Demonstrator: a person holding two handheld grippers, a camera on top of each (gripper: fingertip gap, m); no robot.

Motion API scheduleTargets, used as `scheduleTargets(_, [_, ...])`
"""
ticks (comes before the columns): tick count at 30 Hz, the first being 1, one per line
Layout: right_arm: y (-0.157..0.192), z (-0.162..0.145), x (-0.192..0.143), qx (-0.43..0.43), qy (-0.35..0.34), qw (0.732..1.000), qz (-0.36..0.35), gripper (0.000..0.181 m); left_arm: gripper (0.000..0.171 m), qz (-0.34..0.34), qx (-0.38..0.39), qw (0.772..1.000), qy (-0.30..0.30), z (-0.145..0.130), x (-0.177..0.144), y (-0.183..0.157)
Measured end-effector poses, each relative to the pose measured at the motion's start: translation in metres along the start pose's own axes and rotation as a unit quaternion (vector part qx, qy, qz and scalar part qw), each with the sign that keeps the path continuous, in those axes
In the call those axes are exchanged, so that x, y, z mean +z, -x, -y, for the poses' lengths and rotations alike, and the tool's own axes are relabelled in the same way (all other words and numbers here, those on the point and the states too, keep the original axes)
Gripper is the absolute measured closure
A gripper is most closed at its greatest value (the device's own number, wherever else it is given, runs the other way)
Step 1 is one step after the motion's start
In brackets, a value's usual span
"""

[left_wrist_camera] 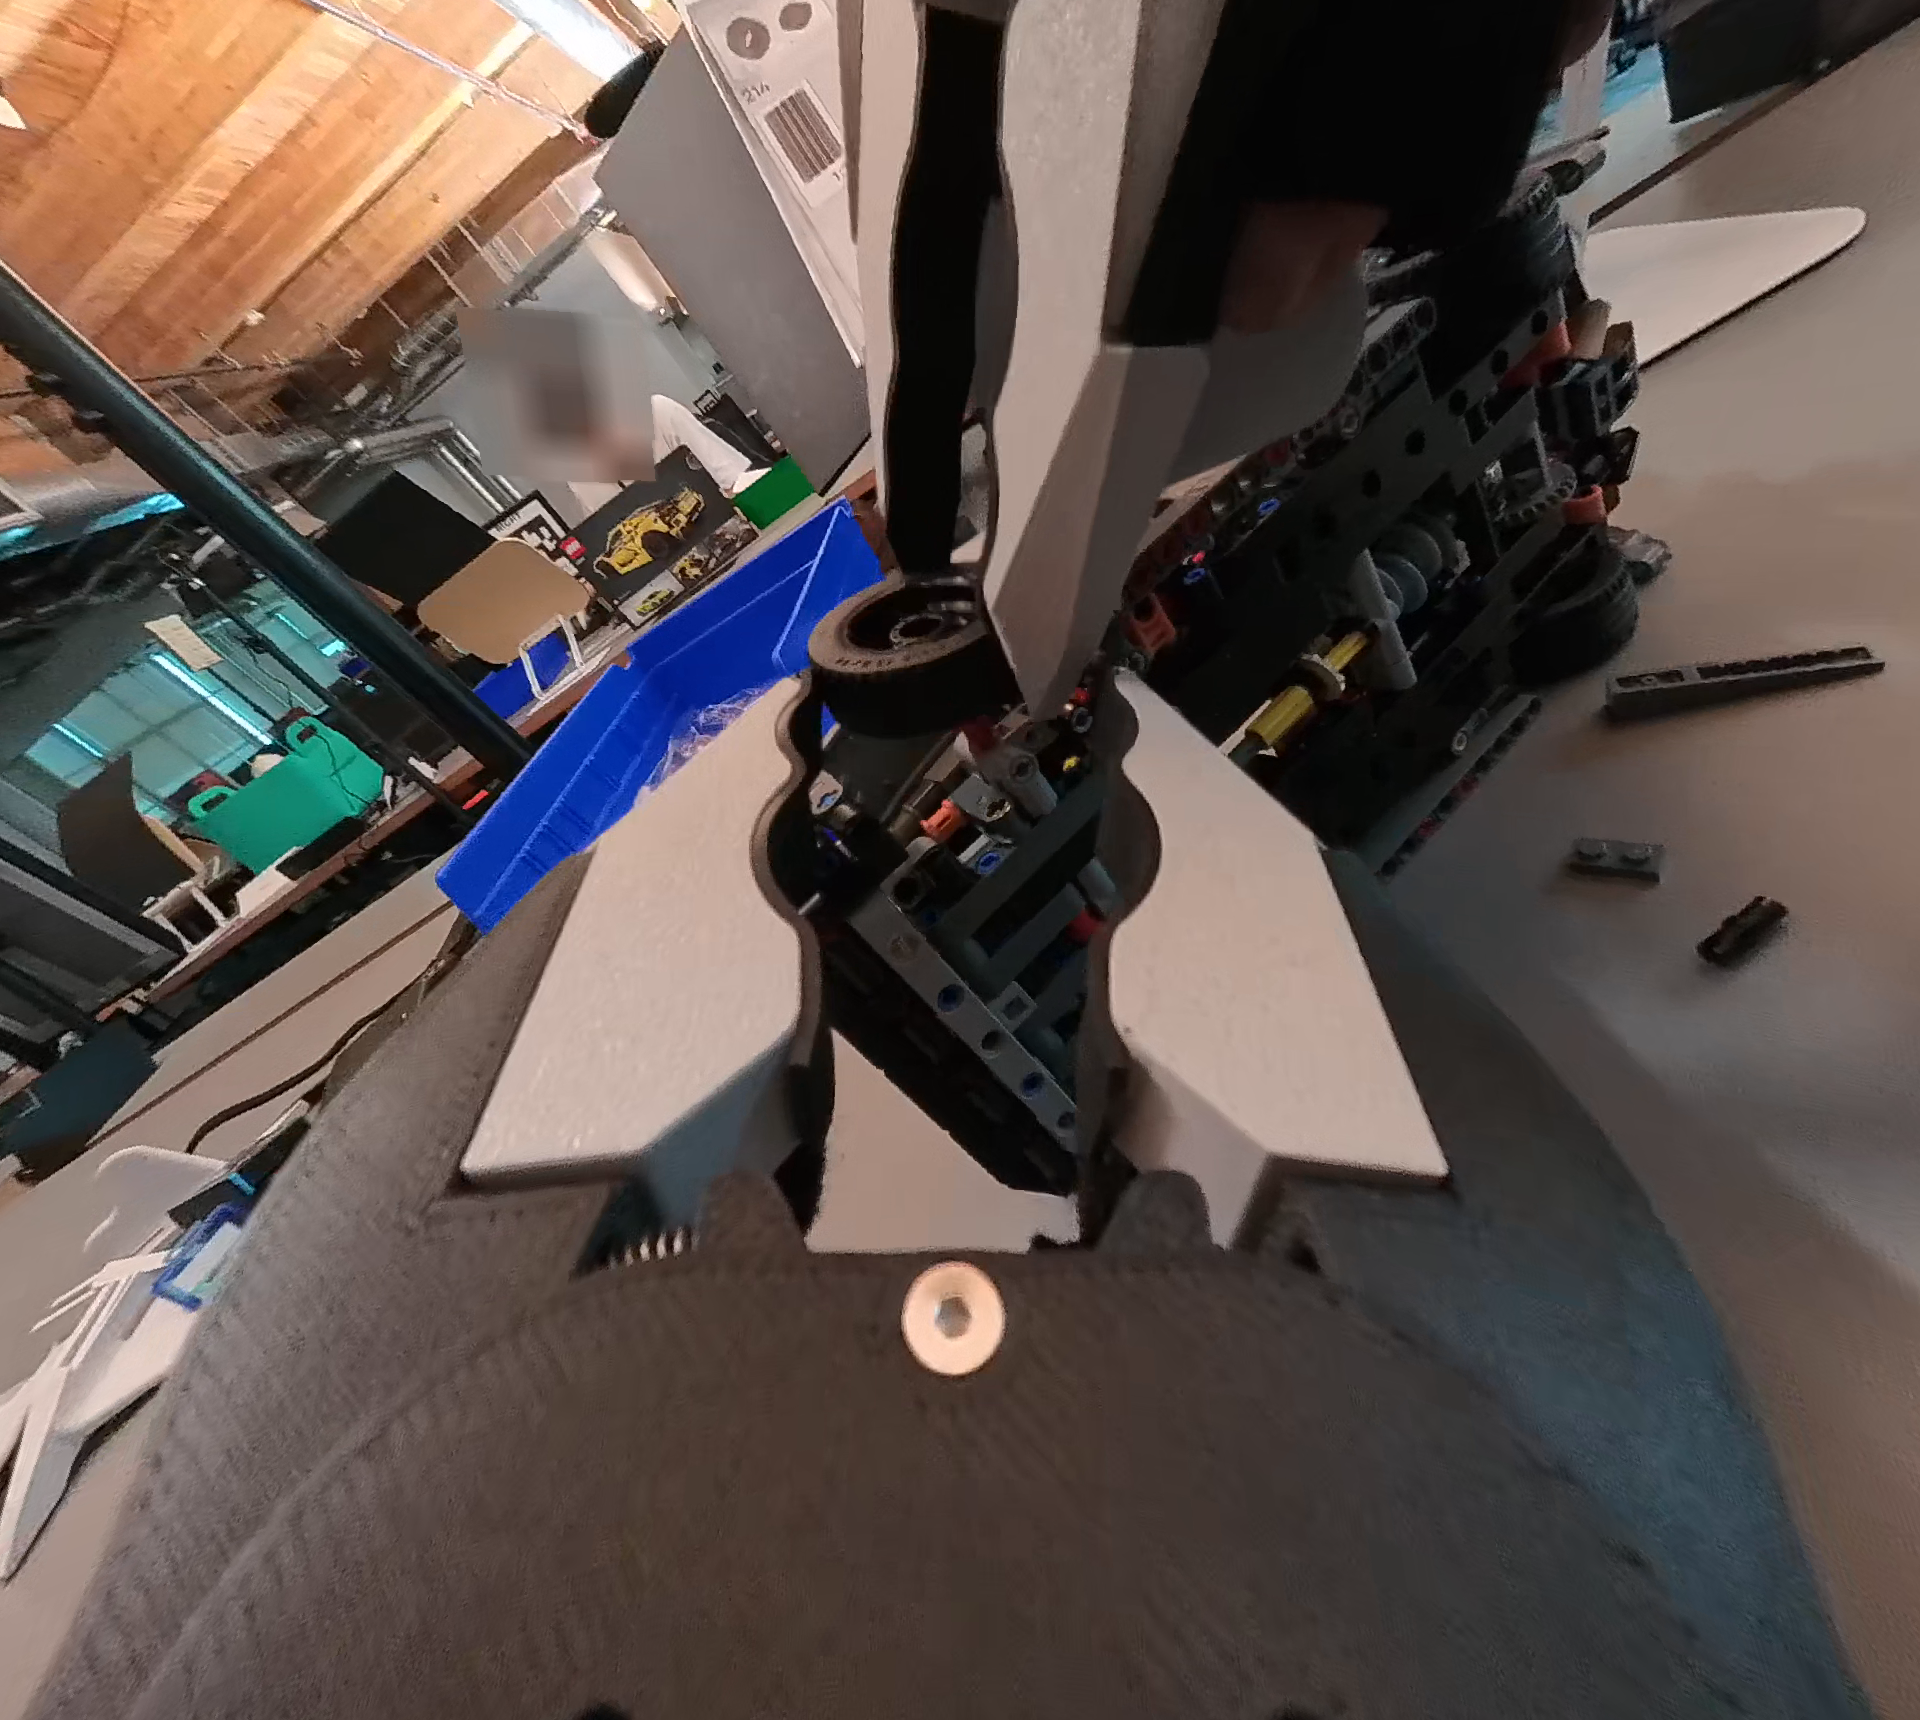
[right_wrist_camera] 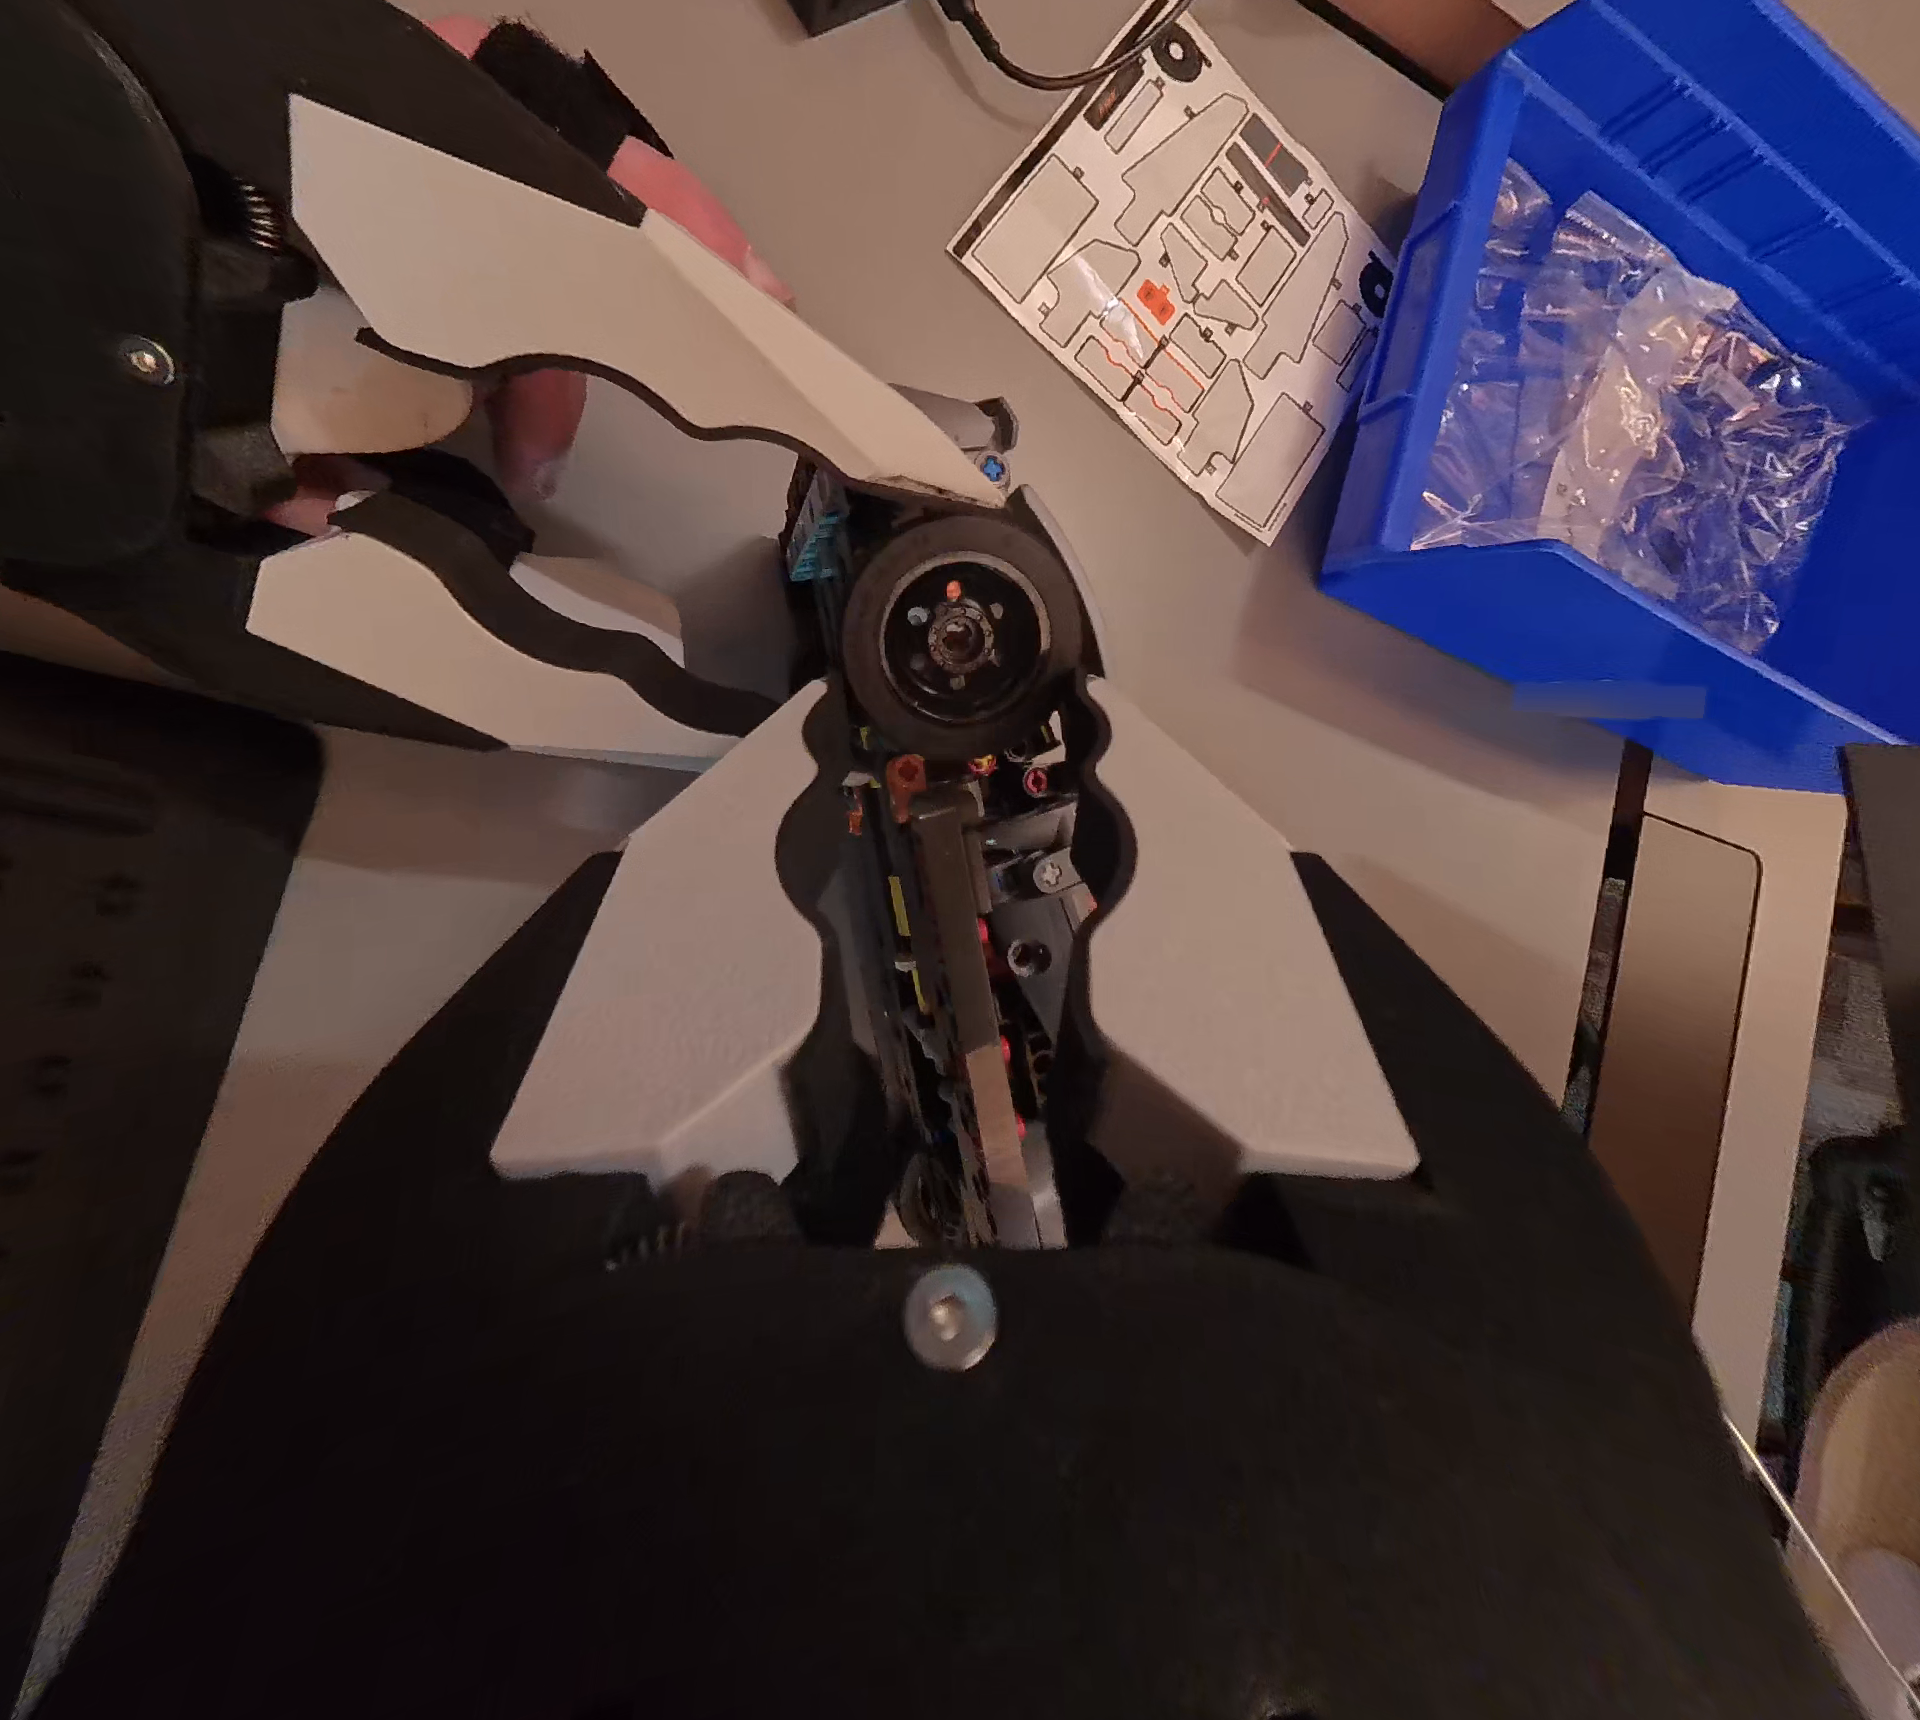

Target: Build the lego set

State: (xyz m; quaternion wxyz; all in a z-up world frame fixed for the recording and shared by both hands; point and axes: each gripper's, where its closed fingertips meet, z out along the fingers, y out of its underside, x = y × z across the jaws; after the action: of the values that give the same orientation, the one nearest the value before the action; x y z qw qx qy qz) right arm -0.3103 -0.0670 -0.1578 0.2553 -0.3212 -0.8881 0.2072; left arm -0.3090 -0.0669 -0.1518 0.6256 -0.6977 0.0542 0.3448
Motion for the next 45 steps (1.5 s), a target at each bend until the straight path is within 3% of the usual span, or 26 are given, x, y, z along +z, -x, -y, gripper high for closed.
scheduleTargets(30, [-0.002, -0.001, 0.000, 0.026, -0.015, 0.999, 0.018, 0.143, 0.116, -0.023, -0.026, 0.999, 0.029, -0.013, 0.007, -0.005])
scheduleTargets(45, [-0.001, -0.008, 0.003, 0.037, 0.015, 0.999, 0.013, 0.143, 0.110, -0.026, -0.014, 0.999, 0.020, -0.008, 0.008, -0.009])
